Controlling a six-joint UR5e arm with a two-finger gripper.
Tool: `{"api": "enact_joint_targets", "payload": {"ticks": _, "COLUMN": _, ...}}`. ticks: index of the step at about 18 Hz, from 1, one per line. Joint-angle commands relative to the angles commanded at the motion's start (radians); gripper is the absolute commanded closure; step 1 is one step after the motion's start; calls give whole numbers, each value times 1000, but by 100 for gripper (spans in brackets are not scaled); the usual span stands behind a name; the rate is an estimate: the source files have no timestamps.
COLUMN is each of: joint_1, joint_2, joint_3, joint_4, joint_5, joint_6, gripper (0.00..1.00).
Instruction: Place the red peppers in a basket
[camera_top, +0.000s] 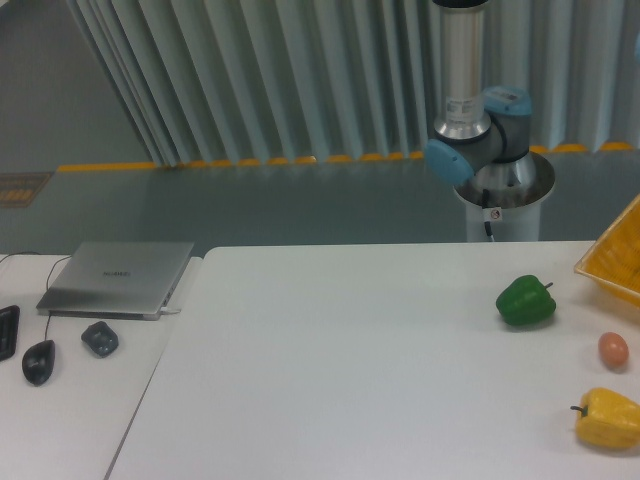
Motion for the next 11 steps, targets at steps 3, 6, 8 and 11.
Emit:
{"api": "enact_joint_targets", "payload": {"ticks": 3, "joint_1": -26, "joint_2": -12, "joint_3": 6, "joint_4": 8, "joint_5": -11, "joint_6": -5, "gripper": 0}}
{"api": "enact_joint_targets", "payload": {"ticks": 6, "joint_1": -92, "joint_2": -69, "joint_3": 55, "joint_4": 11, "joint_5": -3, "joint_6": -9, "gripper": 0}}
{"api": "enact_joint_targets", "payload": {"ticks": 8, "joint_1": -138, "joint_2": -71, "joint_3": 75, "joint_4": 9, "joint_5": -11, "joint_6": -3, "gripper": 0}}
{"api": "enact_joint_targets", "payload": {"ticks": 11, "joint_1": -216, "joint_2": -72, "joint_3": 110, "joint_4": 6, "joint_5": -11, "joint_6": -9, "gripper": 0}}
